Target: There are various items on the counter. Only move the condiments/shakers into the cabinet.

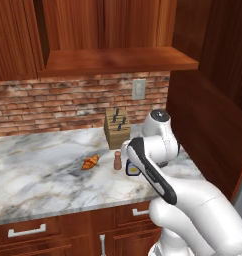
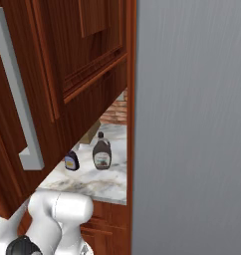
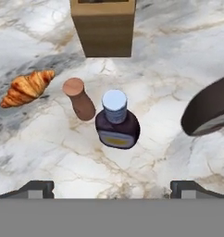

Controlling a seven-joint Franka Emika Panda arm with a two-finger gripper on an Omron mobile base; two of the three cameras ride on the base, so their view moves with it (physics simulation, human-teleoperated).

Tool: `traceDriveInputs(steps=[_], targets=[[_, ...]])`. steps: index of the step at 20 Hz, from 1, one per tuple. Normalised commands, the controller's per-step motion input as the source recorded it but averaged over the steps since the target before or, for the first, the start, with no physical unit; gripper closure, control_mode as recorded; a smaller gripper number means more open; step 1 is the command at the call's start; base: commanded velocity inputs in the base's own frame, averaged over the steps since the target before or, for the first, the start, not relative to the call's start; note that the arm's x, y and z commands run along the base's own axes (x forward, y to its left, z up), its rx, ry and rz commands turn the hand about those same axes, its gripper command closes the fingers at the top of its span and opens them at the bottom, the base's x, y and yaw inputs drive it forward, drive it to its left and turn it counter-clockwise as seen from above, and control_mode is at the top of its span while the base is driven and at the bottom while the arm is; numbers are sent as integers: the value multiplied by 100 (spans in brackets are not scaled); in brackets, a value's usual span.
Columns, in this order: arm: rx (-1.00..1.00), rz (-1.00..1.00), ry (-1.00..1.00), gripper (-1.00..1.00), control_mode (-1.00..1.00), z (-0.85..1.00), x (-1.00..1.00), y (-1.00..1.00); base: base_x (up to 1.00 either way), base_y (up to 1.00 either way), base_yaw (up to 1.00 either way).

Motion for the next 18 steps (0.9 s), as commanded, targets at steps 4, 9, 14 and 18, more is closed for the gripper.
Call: traceDriveInputs(steps=[4,9,14,18], targets=[[0,0,0,-100,-100,-21,34,2,0,0,0],[0,0,0,-100,-100,-26,28,2,0,0,0],[0,0,0,-100,-100,-22,22,9,0,0,0],[0,0,0,-100,-100,-12,14,8,0,0,0]])
